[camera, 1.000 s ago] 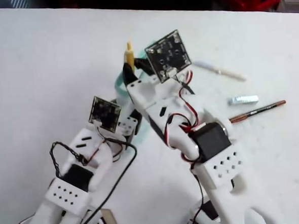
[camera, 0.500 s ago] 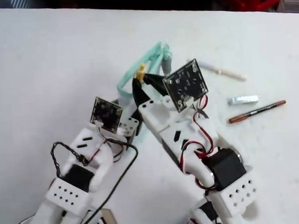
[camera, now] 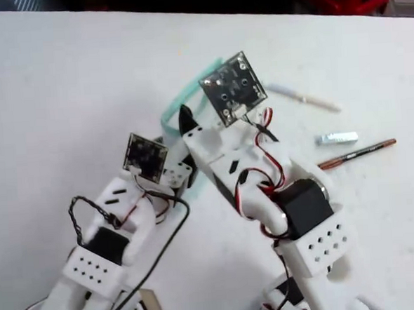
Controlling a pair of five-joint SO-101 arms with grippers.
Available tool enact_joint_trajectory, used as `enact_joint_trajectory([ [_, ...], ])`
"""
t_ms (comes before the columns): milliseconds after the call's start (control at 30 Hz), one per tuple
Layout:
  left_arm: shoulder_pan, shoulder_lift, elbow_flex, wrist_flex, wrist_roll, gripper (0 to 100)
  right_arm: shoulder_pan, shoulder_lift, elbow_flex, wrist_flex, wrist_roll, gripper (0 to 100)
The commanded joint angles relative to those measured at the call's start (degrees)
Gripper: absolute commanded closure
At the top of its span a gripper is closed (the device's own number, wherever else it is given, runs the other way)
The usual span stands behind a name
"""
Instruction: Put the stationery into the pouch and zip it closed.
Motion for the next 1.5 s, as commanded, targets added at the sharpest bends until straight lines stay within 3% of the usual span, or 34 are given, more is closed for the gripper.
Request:
enact_joint_trajectory([
  [0,0.40,-0.66,-0.18,-0.79,-0.09,83,0.13,-0.48,-2.11,0.48,0.62,79.7],
  [333,0.40,-0.66,-0.18,-0.79,-0.53,83,3.21,-7.60,-3.52,-0.22,0.62,79.7],
  [567,0.40,-0.66,-0.18,-0.79,-0.62,86,19.82,-7.69,-9.32,-1.27,0.79,79.7],
  [800,0.40,-0.66,-0.18,-0.88,-0.62,88,34.07,6.90,-9.67,-3.82,1.05,79.7],
  [1000,0.40,-0.40,-0.09,-1.14,-0.70,88,40.31,19.47,-9.67,-9.27,1.05,79.7],
  [1233,0.40,-0.40,-0.09,-1.14,-0.70,88,41.80,36.70,-10.55,-16.13,0.62,79.7],
  [1467,0.40,-0.31,-0.09,-1.14,-0.70,88,39.25,58.51,-22.07,-16.48,0.53,79.7],
])
